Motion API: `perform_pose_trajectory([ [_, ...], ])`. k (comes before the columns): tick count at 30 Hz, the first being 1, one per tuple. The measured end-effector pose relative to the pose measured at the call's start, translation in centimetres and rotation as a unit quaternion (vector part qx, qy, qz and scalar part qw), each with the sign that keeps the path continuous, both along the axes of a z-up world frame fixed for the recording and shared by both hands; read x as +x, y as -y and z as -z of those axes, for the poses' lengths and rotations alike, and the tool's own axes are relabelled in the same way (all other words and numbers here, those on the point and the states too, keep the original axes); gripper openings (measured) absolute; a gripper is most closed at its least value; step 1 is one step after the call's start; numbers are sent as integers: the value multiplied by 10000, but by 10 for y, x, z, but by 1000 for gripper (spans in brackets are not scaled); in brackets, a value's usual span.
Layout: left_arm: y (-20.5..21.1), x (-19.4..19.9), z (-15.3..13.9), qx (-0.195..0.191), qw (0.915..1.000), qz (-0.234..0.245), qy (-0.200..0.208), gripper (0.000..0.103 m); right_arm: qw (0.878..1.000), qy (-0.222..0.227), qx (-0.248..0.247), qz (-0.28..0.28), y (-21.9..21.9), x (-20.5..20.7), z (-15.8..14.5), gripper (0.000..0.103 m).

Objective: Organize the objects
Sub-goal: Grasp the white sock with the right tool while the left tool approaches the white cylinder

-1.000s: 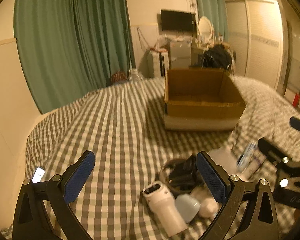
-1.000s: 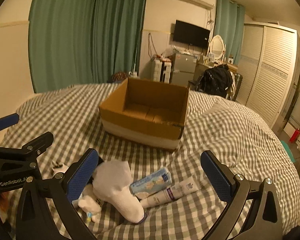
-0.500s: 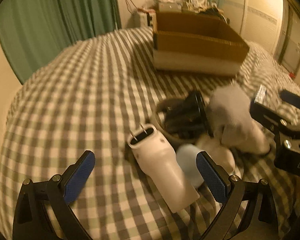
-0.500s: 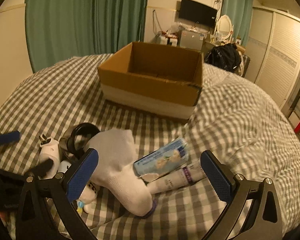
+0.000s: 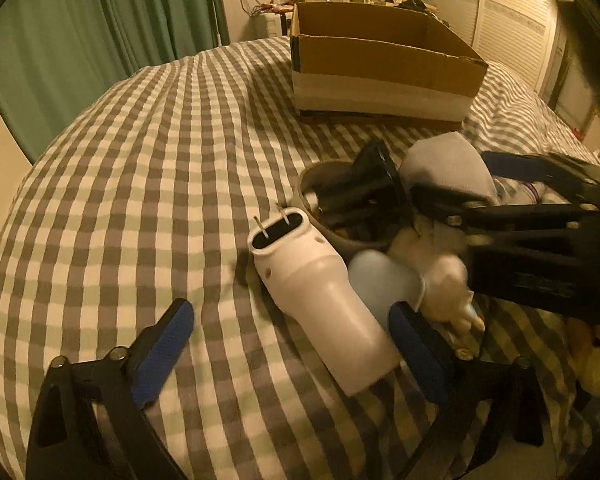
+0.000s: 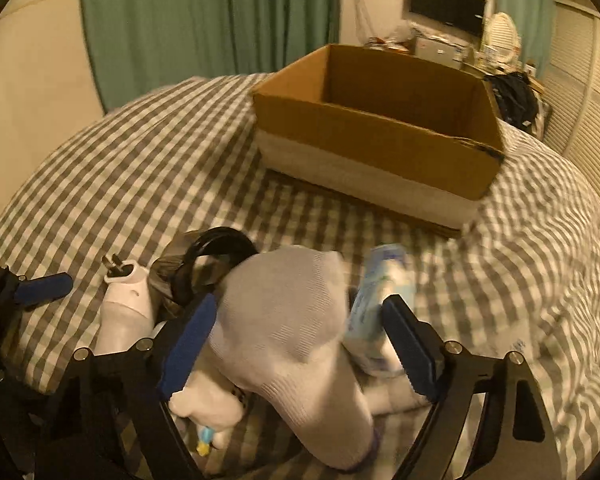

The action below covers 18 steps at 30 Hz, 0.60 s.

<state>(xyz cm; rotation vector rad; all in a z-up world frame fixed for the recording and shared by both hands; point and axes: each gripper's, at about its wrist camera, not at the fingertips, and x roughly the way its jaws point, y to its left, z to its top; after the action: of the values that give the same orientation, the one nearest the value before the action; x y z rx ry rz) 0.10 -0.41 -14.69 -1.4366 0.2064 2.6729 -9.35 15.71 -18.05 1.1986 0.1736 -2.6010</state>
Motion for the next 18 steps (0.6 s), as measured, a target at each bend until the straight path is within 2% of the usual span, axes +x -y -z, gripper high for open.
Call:
perform_pose_trajectory([
  [1, 0, 2, 0, 16, 10000, 21, 8, 91, 9999, 76, 78, -83, 5, -3, 4, 75],
  [3, 1, 4, -1, 114, 9999, 77, 42, 83, 9990, 193, 335, -240, 14, -4, 15, 70],
  [5, 1, 7, -1, 285, 9993, 190, 124, 69, 9984, 147, 473, -283, 19, -1, 18, 62],
  [7, -1, 8, 1, 451, 9982, 323, 233, 51, 9988, 49, 439, -231, 16, 6, 14, 58],
  [9, -4, 8, 3, 484, 9976, 396, 311, 46, 9994, -39, 318, -136, 9, 13, 8, 57],
  [11, -6, 7, 3, 425, 9979, 387, 313, 46, 9998, -132, 159, -20, 0, 21, 0, 56],
  [18, -11, 13, -10, 189, 9995, 193, 134, 38, 9990, -375, -63, 216, -18, 40, -24, 56],
])
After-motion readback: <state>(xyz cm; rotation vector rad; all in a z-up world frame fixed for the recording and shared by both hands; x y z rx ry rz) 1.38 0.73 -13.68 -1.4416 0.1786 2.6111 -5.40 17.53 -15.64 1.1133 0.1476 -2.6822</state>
